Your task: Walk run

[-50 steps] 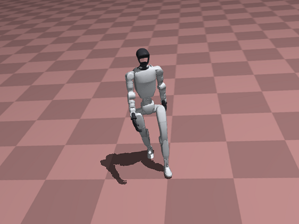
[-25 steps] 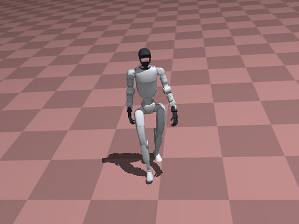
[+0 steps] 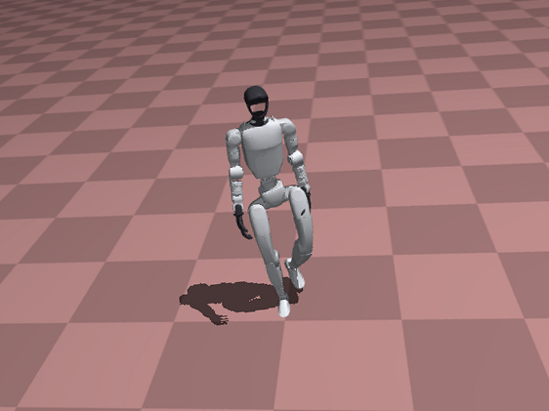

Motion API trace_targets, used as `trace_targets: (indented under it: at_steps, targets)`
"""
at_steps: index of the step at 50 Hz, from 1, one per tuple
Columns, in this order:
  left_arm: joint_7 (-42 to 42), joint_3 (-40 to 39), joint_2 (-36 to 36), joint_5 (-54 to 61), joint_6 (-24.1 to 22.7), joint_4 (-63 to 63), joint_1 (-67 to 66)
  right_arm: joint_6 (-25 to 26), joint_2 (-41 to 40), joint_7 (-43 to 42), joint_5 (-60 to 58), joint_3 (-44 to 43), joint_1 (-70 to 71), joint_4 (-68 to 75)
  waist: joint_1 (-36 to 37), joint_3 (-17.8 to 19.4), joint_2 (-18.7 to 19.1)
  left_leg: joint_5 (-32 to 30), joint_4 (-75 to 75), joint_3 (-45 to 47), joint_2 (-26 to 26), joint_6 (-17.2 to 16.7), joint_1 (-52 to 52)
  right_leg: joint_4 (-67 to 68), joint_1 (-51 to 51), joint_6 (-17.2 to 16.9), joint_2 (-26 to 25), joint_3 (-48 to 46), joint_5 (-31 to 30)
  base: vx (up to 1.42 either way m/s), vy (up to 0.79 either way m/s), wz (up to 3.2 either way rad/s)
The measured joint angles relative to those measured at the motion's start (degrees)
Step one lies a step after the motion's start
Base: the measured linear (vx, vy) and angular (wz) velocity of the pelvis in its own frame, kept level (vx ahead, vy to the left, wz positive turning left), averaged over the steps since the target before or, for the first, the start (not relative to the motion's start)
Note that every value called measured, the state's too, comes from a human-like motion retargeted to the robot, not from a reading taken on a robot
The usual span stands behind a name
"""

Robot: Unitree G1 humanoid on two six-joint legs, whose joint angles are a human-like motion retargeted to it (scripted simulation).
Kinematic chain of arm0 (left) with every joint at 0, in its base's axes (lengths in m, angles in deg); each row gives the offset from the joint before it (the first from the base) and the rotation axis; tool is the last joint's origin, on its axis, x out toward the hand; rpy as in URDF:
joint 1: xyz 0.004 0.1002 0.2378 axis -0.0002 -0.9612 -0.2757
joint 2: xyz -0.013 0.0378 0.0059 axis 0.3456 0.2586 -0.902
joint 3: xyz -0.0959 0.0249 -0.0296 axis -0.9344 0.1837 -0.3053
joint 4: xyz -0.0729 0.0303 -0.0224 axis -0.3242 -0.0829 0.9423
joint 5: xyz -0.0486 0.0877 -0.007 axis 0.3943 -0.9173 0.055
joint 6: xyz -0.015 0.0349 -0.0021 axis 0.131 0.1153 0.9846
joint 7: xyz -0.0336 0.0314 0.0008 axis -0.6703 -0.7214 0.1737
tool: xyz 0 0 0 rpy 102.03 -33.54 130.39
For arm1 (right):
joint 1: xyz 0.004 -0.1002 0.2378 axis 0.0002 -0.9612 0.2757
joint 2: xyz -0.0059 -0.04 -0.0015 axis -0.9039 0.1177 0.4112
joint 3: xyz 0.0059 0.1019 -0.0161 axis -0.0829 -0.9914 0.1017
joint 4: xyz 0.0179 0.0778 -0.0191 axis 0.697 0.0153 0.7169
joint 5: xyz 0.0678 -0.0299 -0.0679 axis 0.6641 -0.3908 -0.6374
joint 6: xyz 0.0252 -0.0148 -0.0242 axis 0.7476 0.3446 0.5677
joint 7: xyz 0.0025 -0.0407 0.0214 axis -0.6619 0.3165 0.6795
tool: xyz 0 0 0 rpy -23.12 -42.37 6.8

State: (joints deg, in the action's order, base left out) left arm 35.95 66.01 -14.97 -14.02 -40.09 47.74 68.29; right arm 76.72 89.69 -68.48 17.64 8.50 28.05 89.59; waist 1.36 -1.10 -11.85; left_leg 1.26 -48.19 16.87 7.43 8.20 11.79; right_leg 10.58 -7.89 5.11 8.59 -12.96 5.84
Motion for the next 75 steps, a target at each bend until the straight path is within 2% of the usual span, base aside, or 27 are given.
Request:
trace_targets:
  at_steps: [8, 12, 15, 18, 20, 22, 26, 27, 30, 35, 38, 40, 42, 44, 45, 47, 48, 50, 53, 55, 57, 60, 64, 67, 68, 70, 75]
  targets:
    - [-3.72, -3.71, -1.52, 1.39, 5.11, 4.62, -9.64, -2.18, -0.7, -2.98, 0.88, 2.14, 8.82, -9.12, 4.31, 2.86, 5.69, -0.06, 31.04, -11.77, -0.78, -7.03, 8.65, -6.77, 11.93, 3.4, -10.88, 1.05, 4.0, 0.61, -0.09, -0.31]
    - [-2.49, -5.8, -2.55, 2.16, 6.66, 5.26, -11.85, -2.23, -1.26, -2.35, 3.11, 3.22, 10.63, -10.66, 7.72, 4.05, 6.14, -0.13, 41.15, -15.6, -1.05, -8.81, 9.9, -7.75, 17.54, 3.07, -12.24, 3.58, 5.85, 0.78, 0.0, -0.63]
    - [-1.52, -6.39, -2.69, 3.32, 7.33, 5.7, -11.76, -2.06, -1.31, -1.89, 2.94, 3.55, 10.6, -10.55, 8.45, 3.8, 6.38, -0.06, 40.39, -14.98, -0.83, -7.56, 10.22, -7.28, 20.61, 1.81, -12.54, 2.49, 6.72, 0.73, 0.04, -0.13]
    - [-0.97, -6.27, -2.48, 3.81, 7.72, 5.71, -10.97, -1.61, -1.45, -1.34, 1.65, 3.27, 8.97, -8.74, 8.97, 2.85, 6.99, -3.21, 36.46, -14.39, -1.13, -6.83, 9.38, -5.31, 23.4, -0.74, -12.73, 1.47, 4.99, 0.86, 0.09, -0.16]
    - [-0.87, -6.14, -2.29, 3.79, 8.08, 5.71, -10.48, -1.33, -1.69, -0.43, 0.46, 3.13, 6.67, -6.69, 9.8, 1.46, 6.71, -3.35, 33.03, -13.7, -1.99, -5.97, 9.55, -2.53, 24.34, -2.61, -11.73, 2.64, 1.12, 0.89, 0.08, -0.55]
    - [-1.5, -5.66, -2.08, 3.6, 8.53, 5.34, -8.96, -1.2, -1.88, 0.01, -0.69, 2.89, 4.21, -4.27, 10.04, 0.43, 6.96, -0.64, 30.28, -13.1, -2.66, -3.99, 8.85, 2.6, 23.75, -3.25, -10.49, 1.41, -6.16, 0.99, 0.09, -0.39]
    - [-3.32, -3.09, -1.74, 4.13, 8.34, 3.26, -4.54, 0.16, -0.2, 1.39, -3.74, 2.09, 0.24, 0.83, 9.74, 0.01, 10.63, 3.19, 31.33, -14.19, -5.46, -1.39, 2.05, 19.29, 19.75, 0.0, -10.39, -3.95, -18.64, 0.76, 0.07, -0.14]
    - [-3.42, -2.7, -1.62, 4.54, 8.14, 2.59, -3.23, 0.72, 0.19, 1.6, -5.19, 1.83, -0.53, 1.82, 9.42, -0.17, 11.61, 3.71, 31.49, -14.26, -6.44, -1.36, 0.79, 24.13, 17.95, 1.08, -9.86, -6.16, -18.89, 0.52, 0.01, -0.23]
    - [-1.84, -2.6, -0.6, 5.72, 6.91, -0.02, 1.13, 1.14, 0.73, 0.42, -8.82, 1.51, -2.3, 3.93, 7.66, -0.29, 13.68, 3.93, 32.39, -12.9, -8.79, -1.76, -2.18, 34.76, 11.09, 2.21, -7.83, -10.19, -12.45, 0.55, 0.01, -0.17]
    - [2.27, 0.47, 3.38, 6.86, 4.39, -4.38, 9.13, 1.57, 0.39, 0.35, -8.28, -0.16, -5.01, 7.03, 1.5, -0.44, 11.82, 1.11, 35.32, -11.46, -6.98, -2.49, -5.28, 30.19, -1.74, -3.18, -8.1, -6.91, -4.94, 0.47, -0.07, 0.65]
    - [3.85, 1.96, 5.28, 7.13, 2.25, -7.11, 13.5, 1.42, 0.38, 1.44, -7.91, -1.53, -6.97, 7.3, 0.77, -0.2, 9.27, 2.88, 37.89, -12.2, -3.21, -1.03, -8.22, 19.97, -6.22, -3.7, -5.12, -6.3, -2.72, 0.46, -0.06, 0.26]
    - [4.96, 2.65, 5.9, 7.61, 1.01, -9.28, 15.4, 1.34, 0.58, 1.34, -8.07, -2.05, -8.4, 7.34, 0.08, -0.04, 7.8, 4.13, 39.31, -12.95, -0.42, 0.44, -10.34, 12.01, -8.59, -5.72, -4.98, -2.63, -3.58, 0.48, -0.05, 0.26]
    - [6.25, 3.13, 6.86, 8.49, 0.24, -11.36, 16.69, 1.53, 0.64, 1.01, -8.33, -2.18, -9.11, 7.94, -1.59, 0.14, 6.67, 4.66, 39.9, -14.06, 1.25, 0.43, -12.11, 5.47, -10.49, -8.36, -5.14, 3.04, -6.55, 0.43, -0.12, 0.49]
    - [6.98, 3.43, 7.81, 9.29, -0.3, -13.13, 17.33, 2.01, 0.29, 0.75, -8.35, -2.39, -9.13, 8.93, -3.01, 0.34, 5.93, 5.22, 40.11, -14.02, 1.74, -0.12, -13.62, 1.16, -11.57, -9.24, -5.08, 6.78, -9.67, 0.33, -0.16, 0.49]
    - [7.18, 3.69, 8.09, 9.65, -0.57, -13.89, 17.59, 2.25, 0.03, 0.64, -8.18, -2.65, -8.97, 9.47, -3.44, 0.49, 5.64, 5.54, 40.15, -13.81, 1.98, -0.29, -14.33, -0.25, -11.67, -9.19, -4.84, 7.5, -12.36, 0.19, -0.09, 0.49]
    - [7.63, 4.85, 8.16, 10.18, -0.7, -14.59, 17.84, 2.26, -0.03, 1.41, -7.16, -3.07, -8.4, 10.57, -3.75, 0.73, 5.66, 6.61, 39.19, -13.1, 1.5, -0.6, -15.15, 0.37, -10.99, -5.57, -4.39, 4.12, -15.51, 0.27, -0.09, 0.47]
    - [7.9, 5.4, 8.02, 10.18, -0.63, -14.73, 17.46, 2.23, -0.02, 2.0, -6.9, -3.1, -8.56, 10.83, -3.78, 0.5, 6.03, 6.97, 38.22, -13.06, 0.88, -0.9, -15.22, 1.36, -10.27, -2.98, -4.17, -0.58, -12.47, 0.43, -0.12, 0.56]
    - [8.51, 6.35, 7.3, 9.37, -0.59, -14.89, 15.74, 2.16, -0.14, 2.39, -7.25, -3.37, -9.5, 11.19, -4.94, -0.38, 6.06, 6.65, 35.72, -13.47, 0.54, -1.72, -15.63, 0.46, -9.08, -1.0, -4.64, 0.99, -11.13, 0.5, -0.15, 0.64]
    - [8.05, 7.15, 5.79, 5.92, -1.06, -14.52, 11.67, 2.08, -0.39, 1.13, -7.48, -4.42, -10.0, 12.52, -3.67, -1.32, 4.45, 2.44, 28.22, -10.42, 0.21, -5.2, -14.16, 0.12, -6.48, -0.77, -3.26, -0.12, -7.13, 0.41, -0.14, 0.5]
    - [6.41, 7.22, 4.24, 3.27, -1.09, -13.25, 8.87, 2.46, -0.35, 0.85, -6.87, -5.05, -9.56, 13.24, -1.9, -1.09, 2.78, -1.81, 20.74, -9.18, 0.7, -9.35, -11.14, -0.8, -4.55, -2.3, -1.71, 0.43, -5.28, 0.26, -0.08, 0.39]
    - [4.43, 7.11, 2.91, 1.15, -0.19, -10.07, 6.65, 2.64, 0.16, 1.82, -6.04, -4.82, -8.7, 13.47, -1.54, -0.78, 1.87, -0.64, 13.61, -10.05, 1.52, -13.81, -7.8, -0.93, -3.48, -3.82, -0.6, 0.0, -3.15, 0.22, -0.05, 0.28]
    - [1.78, 5.5, 1.55, -0.97, 2.2, -4.74, 2.57, 2.86, 1.04, 2.34, -6.25, -3.7, -7.47, 12.85, -1.26, -0.59, 0.82, 5.95, 10.2, -7.85, 1.24, -9.91, -4.82, -1.61, -1.71, -3.54, 0.06, 0.1, -2.03, 0.26, -0.06, 0.02]
    - [-1.6, 1.46, 0.06, -1.31, 5.66, 1.77, -2.79, 2.18, 1.31, 0.43, -6.84, -2.83, -5.86, 10.65, 0.52, 0.04, 2.79, 10.69, 22.97, -10.26, 0.54, -8.34, -5.63, -2.64, 0.18, -0.48, -3.35, 1.48, -3.65, 0.21, -0.01, -0.57]
    - [-2.46, -0.86, -0.92, -0.04, 7.48, 5.17, -6.45, 1.24, 1.84, 0.92, -6.55, -2.83, -5.29, 8.74, 2.32, 0.64, 5.96, 6.37, 35.68, -16.68, 0.29, -7.48, -8.53, -4.38, 2.85, 0.42, -7.81, 2.11, -3.89, 0.26, 0.06, -0.61]
    - [-2.53, -1.53, -1.5, 0.47, 7.87, 6.24, -7.35, 1.16, 2.35, 1.33, -6.63, -3.12, -5.1, 8.28, 2.12, 0.83, 6.06, 5.55, 36.71, -18.18, 0.76, -5.62, -9.82, -5.27, 4.13, 0.2, -7.57, 2.28, -4.06, 0.29, 0.09, -0.41]
    - [-2.36, -3.66, -2.13, 1.46, 8.73, 7.9, -9.11, 1.27, 2.77, 1.21, -7.42, -3.29, -4.75, 8.01, 3.05, 0.75, 6.35, 6.34, 35.57, -14.0, 1.4, -2.41, -10.17, -6.72, 5.87, 0.24, -8.03, 4.63, -4.79, 0.28, 0.07, -0.79]
    - [-1.64, -7.26, -2.94, 2.64, 8.94, 7.43, -9.19, 0.98, 2.42, -0.1, -5.5, -3.75, -4.35, 8.21, 3.18, 0.79, 7.58, 6.07, 38.37, -12.98, -0.18, -3.45, -12.38, -7.9, 7.02, 0.23, -8.55, 2.17, -5.63, 0.11, 0.05, -0.33]
